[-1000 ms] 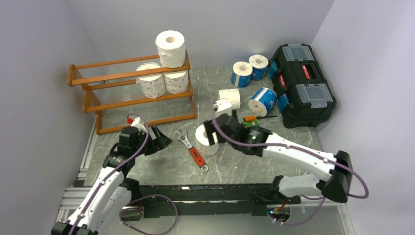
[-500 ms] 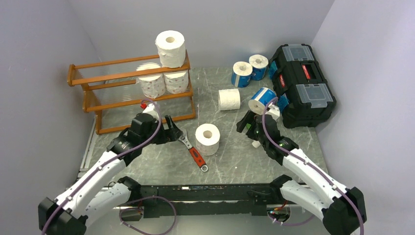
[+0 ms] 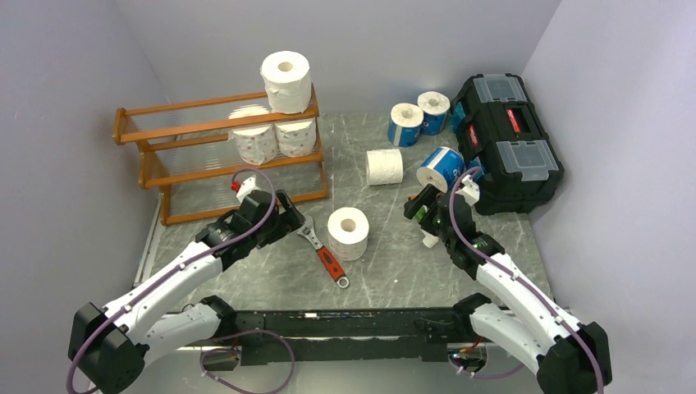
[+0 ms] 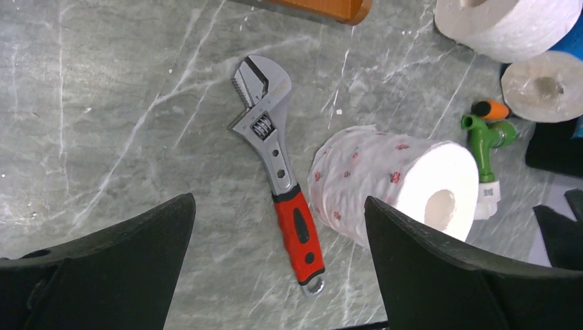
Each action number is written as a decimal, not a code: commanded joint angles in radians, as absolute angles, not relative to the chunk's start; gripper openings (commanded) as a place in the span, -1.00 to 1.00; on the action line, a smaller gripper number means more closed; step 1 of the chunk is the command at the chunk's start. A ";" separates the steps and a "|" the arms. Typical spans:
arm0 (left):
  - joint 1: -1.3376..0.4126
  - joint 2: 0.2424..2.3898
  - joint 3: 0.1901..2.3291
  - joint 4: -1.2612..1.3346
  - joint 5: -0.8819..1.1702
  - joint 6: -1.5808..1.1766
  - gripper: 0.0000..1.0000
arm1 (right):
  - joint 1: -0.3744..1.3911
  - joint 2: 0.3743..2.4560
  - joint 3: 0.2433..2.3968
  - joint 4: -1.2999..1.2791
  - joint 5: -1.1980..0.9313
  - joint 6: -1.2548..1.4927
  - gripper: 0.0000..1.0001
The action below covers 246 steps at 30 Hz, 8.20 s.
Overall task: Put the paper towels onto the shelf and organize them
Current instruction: Adjust the paper towel at the center of the board, then pick up the paper towel from the center of the board, then place the paper towel on the shelf.
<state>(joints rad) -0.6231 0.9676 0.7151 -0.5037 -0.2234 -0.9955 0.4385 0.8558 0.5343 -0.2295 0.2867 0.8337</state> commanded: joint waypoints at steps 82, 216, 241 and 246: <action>-0.870 1.497 1.156 -0.676 -0.164 -1.253 -0.04 | 0.403 0.770 0.456 -0.141 0.164 0.761 0.98; 0.245 1.517 1.882 -1.253 -0.055 -1.135 -0.32 | 0.404 0.808 0.471 -0.146 0.150 0.749 0.98; 0.216 1.499 1.809 -1.152 -0.025 -1.147 -0.10 | 0.403 0.784 0.459 -0.160 0.163 0.747 0.98; 0.215 1.470 1.783 -1.149 -0.031 -1.130 -0.08 | 0.404 0.782 0.460 -0.157 0.160 0.747 0.98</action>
<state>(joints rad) 0.2199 1.5223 1.7962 -1.1847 -0.0452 -1.1412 0.4072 0.7982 0.4568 -0.1741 0.1474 0.7589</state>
